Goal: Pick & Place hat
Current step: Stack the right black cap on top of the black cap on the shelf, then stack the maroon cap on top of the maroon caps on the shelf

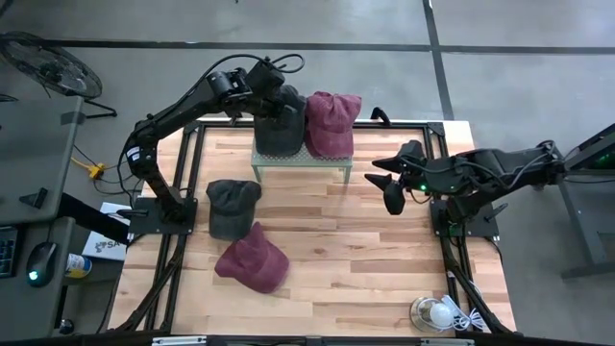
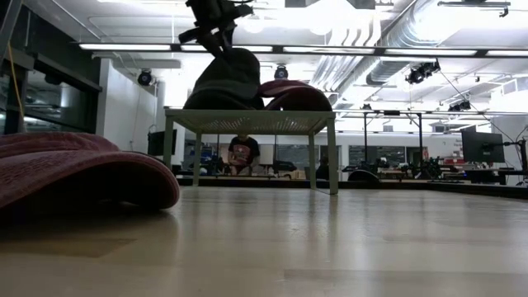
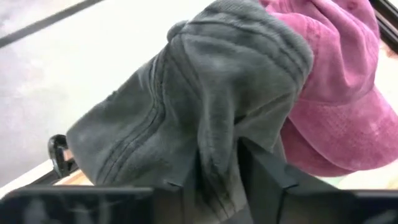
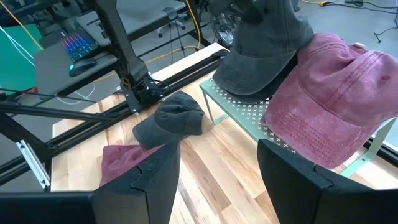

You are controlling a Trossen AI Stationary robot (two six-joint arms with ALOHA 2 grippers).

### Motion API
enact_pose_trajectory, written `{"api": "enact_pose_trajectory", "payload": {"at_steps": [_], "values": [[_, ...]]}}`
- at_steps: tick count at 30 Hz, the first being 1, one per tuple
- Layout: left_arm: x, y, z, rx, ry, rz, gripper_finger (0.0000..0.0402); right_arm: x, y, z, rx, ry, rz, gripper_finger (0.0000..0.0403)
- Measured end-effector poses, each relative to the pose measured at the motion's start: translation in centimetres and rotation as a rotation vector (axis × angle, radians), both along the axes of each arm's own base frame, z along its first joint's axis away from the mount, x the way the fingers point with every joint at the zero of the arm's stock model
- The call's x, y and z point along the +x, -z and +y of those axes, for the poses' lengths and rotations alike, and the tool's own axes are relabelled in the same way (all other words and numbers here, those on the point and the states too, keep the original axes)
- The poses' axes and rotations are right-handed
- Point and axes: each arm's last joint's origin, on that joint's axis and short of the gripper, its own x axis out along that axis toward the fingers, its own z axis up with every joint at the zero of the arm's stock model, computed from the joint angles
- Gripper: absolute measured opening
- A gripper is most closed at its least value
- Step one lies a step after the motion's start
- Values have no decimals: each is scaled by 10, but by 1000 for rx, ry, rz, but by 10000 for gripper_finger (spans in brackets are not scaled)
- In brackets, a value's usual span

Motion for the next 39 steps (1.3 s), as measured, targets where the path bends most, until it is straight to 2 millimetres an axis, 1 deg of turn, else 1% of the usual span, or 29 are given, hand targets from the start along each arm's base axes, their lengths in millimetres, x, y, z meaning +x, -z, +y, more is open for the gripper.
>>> {"api": "enact_pose_trajectory", "payload": {"at_steps": [4, 7, 10, 17, 20, 23, 28, 31, 35, 39], "values": [[-1, 0, 1, 28, -27, 15, 154, 6, 4, 2, -2, 0, 18, 207], [-1, -2, 1, 34, -28, 9, 172, 10, 6, 3, -5, -1, 32, 207], [0, -5, 2, 67, -23, -4, 176, 13, 9, 4, -2, 2, 41, 207], [-1, -10, 2, 100, -11, -17, 177, 14, 9, 4, 6, 9, 37, 207], [-5, -15, -1, 115, -13, -27, 177, 15, 9, 4, 6, 7, 41, 207], [-14, -25, -6, 140, -5, -53, 177, 15, 10, 4, 2, 9, 50, 207], [-32, -41, -25, 145, 3, -95, 177, 15, 10, 4, 2, 6, 51, 207], [-42, -48, -45, 142, 23, -99, 177, 15, 10, 4, 1, 4, 52, 207], [-53, -48, -71, 121, 43, -24, 177, 14, 11, 5, 7, -11, 62, 207], [-62, -43, -98, 92, 53, 78, 177, 14, 12, 5, 1, -34, 78, 207]]}}
